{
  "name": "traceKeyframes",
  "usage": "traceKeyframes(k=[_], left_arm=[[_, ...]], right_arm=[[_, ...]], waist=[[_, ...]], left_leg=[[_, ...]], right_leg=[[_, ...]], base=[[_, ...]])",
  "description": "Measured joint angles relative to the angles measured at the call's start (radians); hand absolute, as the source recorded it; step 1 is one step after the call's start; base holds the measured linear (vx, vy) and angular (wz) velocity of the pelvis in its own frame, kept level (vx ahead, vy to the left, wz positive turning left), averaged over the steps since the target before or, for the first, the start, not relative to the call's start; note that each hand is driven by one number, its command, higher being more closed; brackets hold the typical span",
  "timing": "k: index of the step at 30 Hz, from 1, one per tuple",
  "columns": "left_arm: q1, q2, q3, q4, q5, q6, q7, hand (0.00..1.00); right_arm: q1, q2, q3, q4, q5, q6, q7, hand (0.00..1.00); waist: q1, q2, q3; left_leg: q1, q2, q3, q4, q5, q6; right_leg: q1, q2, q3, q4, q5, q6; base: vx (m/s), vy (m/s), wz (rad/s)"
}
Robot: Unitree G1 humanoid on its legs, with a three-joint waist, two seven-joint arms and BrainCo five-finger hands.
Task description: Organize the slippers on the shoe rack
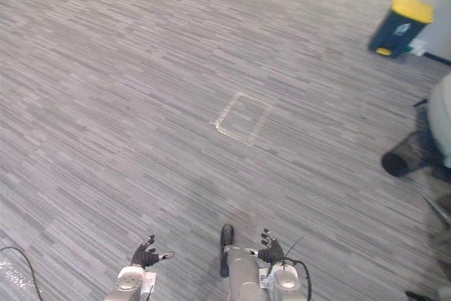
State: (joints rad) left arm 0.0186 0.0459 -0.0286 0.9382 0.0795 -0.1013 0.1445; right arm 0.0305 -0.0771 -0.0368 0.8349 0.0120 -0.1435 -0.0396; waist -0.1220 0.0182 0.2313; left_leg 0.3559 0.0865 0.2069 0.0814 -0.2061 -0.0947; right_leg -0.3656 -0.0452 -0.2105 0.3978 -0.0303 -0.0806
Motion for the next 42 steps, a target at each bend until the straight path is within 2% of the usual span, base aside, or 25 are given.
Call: traceKeyframes(k=[2, 3, 4, 6, 9, 12, 13, 15, 16, 18, 20, 21, 22, 23, 25, 29, 30, 31, 32, 33, 35, 37, 38, 39, 42], left_arm=[[0.003, -0.013, 0.014, -0.003, 0.008, 0.0, -0.006, 0.0], [0.009, -0.03, 0.043, -0.009, 0.008, 0.0, -0.016, 0.0], [0.032, -0.049, 0.067, -0.038, 0.008, 0.0, -0.017, 0.0], [0.069, -0.062, 0.103, -0.078, 0.006, 0.002, -0.018, 0.0], [0.081, -0.058, 0.13, -0.127, 0.006, -0.003, -0.015, 0.0], [0.081, -0.059, 0.129, -0.131, 0.005, -0.004, -0.015, 0.0], [0.075, -0.059, 0.126, -0.131, 0.005, -0.005, -0.014, 0.0], [0.073, -0.059, 0.111, -0.112, 0.001, -0.006, -0.013, 0.0], [0.068, -0.055, 0.106, -0.1, -0.003, -0.006, -0.013, 0.0], [0.052, -0.027, 0.086, -0.067, -0.003, -0.001, -0.013, 0.0], [0.042, -0.019, 0.062, -0.042, -0.002, -0.001, -0.014, 0.0], [0.037, -0.005, 0.042, -0.033, -0.003, 0.002, -0.013, 0.0], [0.037, 0.0, 0.035, -0.028, -0.002, 0.003, -0.013, 0.0], [0.034, 0.008, 0.015, -0.011, -0.003, 0.008, -0.013, 0.0], [0.034, 0.018, -0.008, 0.007, -0.003, 0.011, -0.013, 0.0], [0.016, 0.027, -0.009, 0.007, -0.002, 0.012, -0.013, 0.0], [0.01, 0.026, -0.011, 0.007, -0.002, 0.013, -0.014, 0.0], [0.011, 0.031, -0.016, 0.005, -0.001, 0.013, -0.014, 0.0], [0.013, 0.037, -0.021, 0.006, -0.001, 0.013, -0.014, 0.0], [0.01, 0.021, -0.029, 0.024, 0.0, 0.015, -0.016, 0.0], [0.006, 0.01, -0.028, 0.026, 0.012, 0.017, -0.018, 0.0], [-0.002, -0.008, 0.002, 0.022, 0.03, 0.02, -0.02, 0.0], [0.006, -0.013, 0.01, 0.018, 0.033, 0.02, -0.021, 0.0], [0.021, -0.028, 0.021, -0.007, 0.037, 0.02, -0.022, 0.0], [0.061, -0.044, 0.045, -0.041, 0.036, 0.02, -0.033, 0.0]], right_arm=[[0.023, 0.003, 0.001, -0.037, 0.002, 0.012, 0.001, 0.0], [0.045, 0.005, 0.006, -0.059, 0.005, 0.019, 0.003, 0.0], [0.067, 0.007, 0.019, -0.085, 0.007, 0.023, 0.002, 0.0], [0.081, 0.008, 0.039, -0.096, 0.01, 0.031, 0.0, 0.0], [0.102, 0.024, 0.042, -0.094, 0.01, 0.034, 0.0, 0.0], [0.09, 0.024, 0.04, -0.077, 0.008, 0.035, -0.001, 0.0], [0.076, 0.023, 0.037, -0.051, 0.007, 0.036, -0.001, 0.0], [0.072, 0.004, 0.036, -0.009, 0.006, 0.037, -0.002, 0.0], [0.075, -0.005, 0.039, 0.014, 0.003, 0.04, -0.002, 0.0], [0.082, 0.001, 0.04, 0.02, -0.002, 0.038, -0.001, 0.0], [0.083, 0.008, 0.028, 0.031, -0.002, 0.037, -0.002, 0.0], [0.066, 0.01, 0.031, 0.053, -0.004, 0.038, -0.001, 0.0], [0.062, 0.012, 0.033, 0.056, -0.005, 0.038, 0.0, 0.0], [0.055, 0.016, 0.034, 0.055, -0.005, 0.037, 0.001, 0.0], [0.045, 0.001, 0.044, 0.049, -0.011, 0.028, 0.002, 0.0], [0.013, -0.002, 0.042, 0.043, -0.01, 0.016, 0.001, 0.0], [-0.001, -0.003, 0.043, 0.043, -0.01, 0.017, 0.0, 0.0], [0.001, -0.002, 0.046, 0.045, -0.011, 0.02, 0.0, 0.0], [0.006, -0.002, 0.047, 0.045, -0.011, 0.02, 0.0, 0.0], [-0.004, -0.015, 0.036, 0.043, -0.01, 0.017, -0.001, 0.0], [-0.015, -0.019, 0.029, 0.036, -0.01, 0.022, -0.002, 0.0], [0.017, -0.005, 0.01, -0.004, -0.011, 0.034, -0.001, 0.0], [0.021, -0.002, 0.01, -0.01, -0.01, 0.036, -0.001, 0.0], [0.049, -0.002, 0.013, -0.034, -0.01, 0.042, -0.002, 0.0], [0.062, 0.0, 0.013, -0.033, -0.01, 0.044, -0.002, 0.0]], waist=[[-0.008, 0.005, 0.0], [-0.006, 0.008, 0.001], [0.004, 0.016, 0.0], [0.024, 0.011, 0.004], [0.072, -0.018, -0.01], [0.076, -0.014, -0.009], [0.082, -0.015, -0.009], [0.088, 0.009, -0.022], [0.1, 0.012, -0.037], [0.084, -0.022, -0.064], [0.08, -0.045, -0.068], [0.076, -0.065, -0.061], [0.076, -0.061, -0.057], [0.07, -0.059, -0.055], [0.063, -0.035, -0.044], [0.041, -0.023, -0.035], [0.03, -0.024, -0.033], [0.027, -0.037, -0.04], [0.027, -0.045, -0.043], [0.02, -0.017, -0.035], [0.013, 0.01, -0.03], [0.008, 0.02, -0.025], [0.009, 0.022, -0.023], [0.012, 0.021, -0.021], [0.021, 0.004, -0.024]], left_leg=[[-0.042, 0.042, -0.02, 0.205, 0.018, -0.031], [-0.163, 0.1, -0.043, 0.513, 0.101, -0.093], [-0.283, 0.154, -0.063, 0.785, 0.164, -0.088], [-0.418, 0.212, -0.035, 1.017, 0.11, -0.068], [-0.548, 0.21, 0.084, 0.873, 0.007, 0.007], [-0.605, 0.14, 0.08, 0.573, -0.012, 0.019], [-0.616, 0.081, 0.031, 0.368, 0.013, -0.002], [-0.624, 0.037, -0.049, 0.138, 0.122, -0.012], [-0.62, 0.024, -0.062, 0.189, 0.219, 0.018], [-0.63, -0.012, -0.049, 0.258, 0.146, 0.063], [-0.582, -0.035, -0.017, 0.268, 0.095, 0.08], [-0.513, -0.06, 0.002, 0.25, 0.051, 0.094], [-0.488, -0.065, 0.005, 0.247, 0.037, 0.097], [-0.408, -0.07, 0.011, 0.228, 0.002, 0.106], [-0.263, -0.066, 0.028, 0.132, -0.009, 0.112], [-0.143, -0.036, 0.044, 0.029, -0.009, 0.112], [-0.101, -0.034, 0.057, -0.008, -0.01, 0.111], [-0.067, -0.055, 0.072, -0.033, -0.021, 0.091], [-0.052, -0.065, 0.072, -0.035, -0.029, 0.077], [-0.002, -0.039, 0.073, -0.034, -0.059, 0.031], [-0.015, -0.012, 0.081, 0.048, -0.046, 0.011], [-0.153, 0.076, 0.075, 0.455, 0.02, -0.052], [-0.179, 0.098, 0.066, 0.543, 0.033, -0.062], [-0.249, 0.153, 0.063, 0.768, 0.031, -0.071], [-0.351, 0.203, 0.118, 0.893, -0.021, -0.028]], right_leg=[[0.055, 0.013, -0.024, 0.034, -0.093, 0.006], [0.13, 0.032, -0.023, 0.004, -0.124, -0.001], [0.2, 0.067, -0.016, -0.039, -0.143, -0.018], [0.312, 0.107, 0.017, -0.105, -0.161, -0.05], [0.446, 0.107, 0.115, -0.199, -0.168, -0.043], [0.53, 0.086, 0.195, -0.25, -0.182, -0.02], [0.567, 0.062, 0.236, -0.282, -0.194, 0.0], [0.614, 0.053, 0.291, -0.322, -0.226, 0.044], [0.635, 0.042, 0.327, -0.306, -0.261, 0.069], [0.591, -0.005, 0.329, -0.177, -0.276, 0.09], [0.497, -0.024, 0.332, 0.084, -0.264, 0.113], [0.411, -0.052, 0.325, 0.321, -0.209, 0.214], [0.382, -0.06, 0.323, 0.4, -0.197, 0.235], [0.315, -0.079, 0.267, 0.566, -0.208, 0.213], [0.218, -0.078, 0.173, 0.622, -0.266, 0.122], [0.054, -0.038, 0.033, 0.338, -0.289, 0.082], [0.02, -0.029, -0.006, 0.144, -0.217, 0.08], [0.021, -0.023, -0.018, -0.055, -0.091, 0.079], [0.019, -0.023, -0.013, -0.094, -0.02, 0.063], [0.013, -0.001, 0.004, -0.018, 0.05, -0.007], [0.016, 0.011, -0.001, 0.032, -0.029, -0.017], [0.107, 0.042, 0.01, 0.009, -0.098, -0.022], [0.133, 0.052, 0.013, -0.009, -0.101, -0.024], [0.227, 0.082, 0.023, -0.058, -0.114, -0.034], [0.366, 0.109, 0.098, -0.133, -0.141, -0.045]], base=[[0.52, -0.237, 0.2], [0.49, -0.183, 0.03], [0.59, -0.209, -0.14], [0.49, -0.103, -0.57], [0.46, -0.021, -0.92], [0.55, 0.108, -0.9], [0.55, 0.203, -0.9], [0.66, 0.304, -1.07], [0.68, 0.313, -0.92], [0.52, 0.223, -0.28], [0.5, 0.256, -0.1], [0.55, 0.285, -0.19], [0.54, 0.255, -0.24], [0.56, 0.208, -0.24], [0.68, 0.177, -0.25], [0.52, 0.015, 0.06], [0.53, -0.047, 0.11], [0.54, -0.062, 0.1], [0.46, -0.095, -0.06], [0.58, -0.118, -0.15], [0.62, -0.16, -0.12], [0.57, -0.196, -0.06], [0.62, -0.16, -0.27], [0.51, -0.07, -0.5], [0.46, -0.012, -0.81]])
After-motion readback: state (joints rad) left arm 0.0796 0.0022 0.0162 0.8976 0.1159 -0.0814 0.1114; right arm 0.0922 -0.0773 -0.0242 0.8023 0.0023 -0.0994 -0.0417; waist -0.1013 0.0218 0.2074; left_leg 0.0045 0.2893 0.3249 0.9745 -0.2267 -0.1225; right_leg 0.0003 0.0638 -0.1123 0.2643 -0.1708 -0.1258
